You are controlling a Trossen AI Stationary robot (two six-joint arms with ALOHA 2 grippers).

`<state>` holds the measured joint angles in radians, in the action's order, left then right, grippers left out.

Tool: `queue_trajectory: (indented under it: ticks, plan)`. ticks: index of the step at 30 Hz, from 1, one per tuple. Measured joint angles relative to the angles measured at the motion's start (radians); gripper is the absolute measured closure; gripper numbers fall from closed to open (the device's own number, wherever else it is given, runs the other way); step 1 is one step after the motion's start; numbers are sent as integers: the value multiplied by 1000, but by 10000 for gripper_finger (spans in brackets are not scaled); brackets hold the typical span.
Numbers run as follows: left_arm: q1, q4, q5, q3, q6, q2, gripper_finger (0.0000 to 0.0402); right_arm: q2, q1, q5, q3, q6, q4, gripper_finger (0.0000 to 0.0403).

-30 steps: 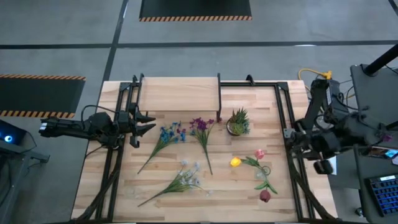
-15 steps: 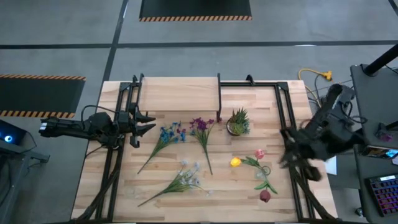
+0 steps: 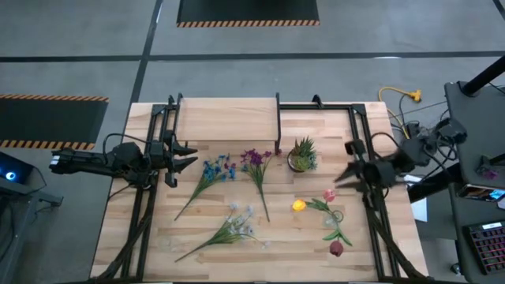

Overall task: Pick and place flowers into a vace then onto a shelf
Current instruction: Put the blue flowers into the left transparent vase

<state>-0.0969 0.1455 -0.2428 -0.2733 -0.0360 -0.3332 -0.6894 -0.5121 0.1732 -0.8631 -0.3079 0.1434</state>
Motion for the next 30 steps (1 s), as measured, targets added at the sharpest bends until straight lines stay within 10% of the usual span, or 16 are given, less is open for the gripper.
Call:
queue_trajectory:
  ticks: [14,30]
  plan:
    - [0,0,0,2,0,0,304,133,404,-198,120,88,42,351]
    - [0,0,0,24,0,0,304,296,443,-234,608,264,-391,351]
